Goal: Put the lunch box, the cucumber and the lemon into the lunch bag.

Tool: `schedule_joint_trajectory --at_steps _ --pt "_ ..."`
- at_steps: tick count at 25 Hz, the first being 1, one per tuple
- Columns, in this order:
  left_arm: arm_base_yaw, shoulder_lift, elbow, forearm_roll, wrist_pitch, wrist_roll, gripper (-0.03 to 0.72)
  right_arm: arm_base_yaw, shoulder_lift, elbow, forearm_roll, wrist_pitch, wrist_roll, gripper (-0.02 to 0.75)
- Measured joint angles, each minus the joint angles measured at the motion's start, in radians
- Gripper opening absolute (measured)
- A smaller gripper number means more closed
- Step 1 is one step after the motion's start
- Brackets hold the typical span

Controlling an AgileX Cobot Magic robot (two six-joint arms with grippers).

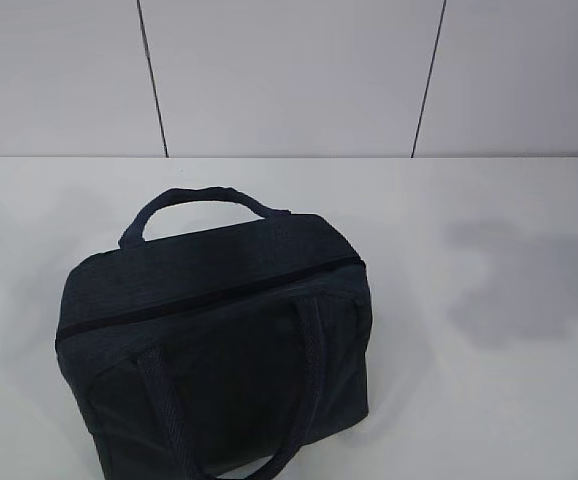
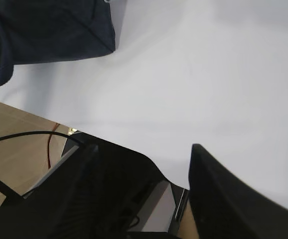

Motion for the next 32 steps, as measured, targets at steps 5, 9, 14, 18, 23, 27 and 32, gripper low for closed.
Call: schedule_joint_trajectory --at_steps 5,9,14,18,23,27,32 --pt "0.0 -0.158 0.041 -0.045 0.002 -0.002 0.379 0.0 -0.191 0.002 -0.015 0.015 0.002 0.41" --pt "0.0 -0.304 0.07 -0.063 0.008 -0.002 0.333 0.0 -0.357 0.002 -0.091 0.028 0.002 0.41" --pt "0.0 -0.471 0.11 -0.068 0.017 0.007 0.316 0.0 -0.546 0.002 -0.168 0.036 0.002 0.41" --pt "0.0 -0.569 0.141 -0.068 0.02 0.062 0.316 0.0 -0.663 0.002 -0.226 0.043 0.002 0.41" --pt "0.0 -0.634 0.191 -0.046 0.023 0.092 0.312 0.0 -0.753 0.002 -0.278 0.048 0.001 0.41" --pt "0.0 -0.647 0.246 -0.037 0.023 0.098 0.298 0.0 -0.772 0.004 -0.287 0.05 0.001 0.41" --pt "0.0 -0.671 0.329 -0.033 0.023 0.105 0.296 0.0 -0.773 0.069 -0.287 0.05 0.001 0.41"
